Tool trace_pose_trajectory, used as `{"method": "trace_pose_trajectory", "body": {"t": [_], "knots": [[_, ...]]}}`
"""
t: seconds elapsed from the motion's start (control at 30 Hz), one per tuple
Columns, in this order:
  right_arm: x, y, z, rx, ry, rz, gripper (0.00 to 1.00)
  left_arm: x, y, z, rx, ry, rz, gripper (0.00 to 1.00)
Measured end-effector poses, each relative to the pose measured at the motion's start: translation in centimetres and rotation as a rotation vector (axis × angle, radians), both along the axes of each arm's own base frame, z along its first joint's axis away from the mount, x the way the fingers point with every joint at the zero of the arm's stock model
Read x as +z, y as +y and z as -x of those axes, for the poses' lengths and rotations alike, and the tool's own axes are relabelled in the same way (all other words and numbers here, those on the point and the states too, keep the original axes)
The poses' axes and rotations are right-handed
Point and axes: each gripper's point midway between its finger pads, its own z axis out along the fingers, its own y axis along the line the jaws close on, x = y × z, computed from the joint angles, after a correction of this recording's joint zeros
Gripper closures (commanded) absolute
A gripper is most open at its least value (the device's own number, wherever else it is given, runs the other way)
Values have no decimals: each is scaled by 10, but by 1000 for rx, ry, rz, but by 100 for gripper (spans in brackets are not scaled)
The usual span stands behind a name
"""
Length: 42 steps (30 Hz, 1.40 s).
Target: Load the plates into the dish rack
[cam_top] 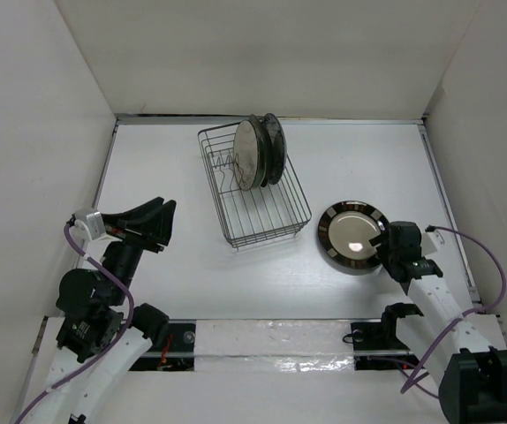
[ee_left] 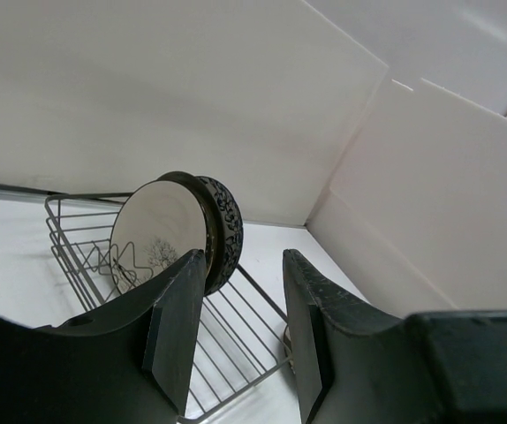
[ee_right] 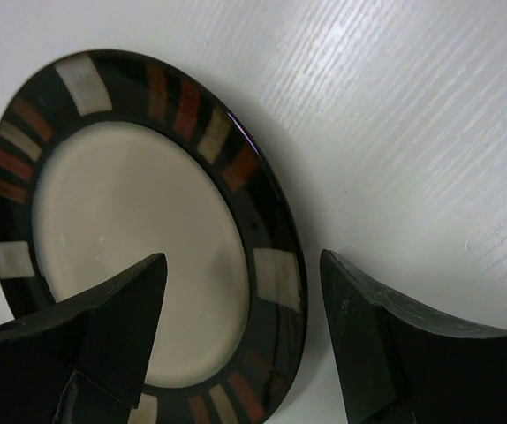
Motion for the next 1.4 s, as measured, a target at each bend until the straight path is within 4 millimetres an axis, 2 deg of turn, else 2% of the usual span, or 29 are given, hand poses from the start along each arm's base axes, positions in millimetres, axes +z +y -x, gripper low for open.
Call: {"method": "trace_pose_trajectory", "body": {"t": [0.3, 0.4, 0.6, 0.63, 0.67, 0.73, 0.77, 0.87, 1.13, 1.27, 1.37, 1.4], "knots": [[-4, 9, -2, 28, 4, -73, 27, 2, 3, 2, 10, -8, 8, 62], [-15, 16, -4, 56, 10, -118, 30, 2, 4, 2, 11, -8, 9, 62], [-14, 26, -23, 98, -35, -171, 35, 2, 3, 2, 11, -7, 8, 62], [-14, 27, -24, 102, -40, -177, 40, 2, 3, 2, 10, -8, 9, 62], [-15, 27, -25, 105, -41, -178, 50, 2, 3, 2, 11, -8, 9, 62], [-19, 23, -28, 94, -40, -188, 56, 2, 3, 2, 11, -7, 8, 62], [-21, 21, -30, 92, -42, -193, 63, 2, 3, 2, 11, -7, 8, 62], [-23, 16, -39, 91, -60, -206, 68, 1, 3, 1, 11, -5, 7, 62], [-22, 20, -66, 175, -137, -230, 72, -3, 0, -5, 11, 17, -6, 62], [-22, 19, -76, 220, -172, -245, 90, -7, -3, -9, 12, 34, -16, 62], [-22, 18, -81, 244, -196, -261, 100, -9, -4, -12, 14, 42, -20, 62], [-22, 18, -82, 252, -201, -265, 100, -9, -4, -12, 15, 44, -21, 62]]}}
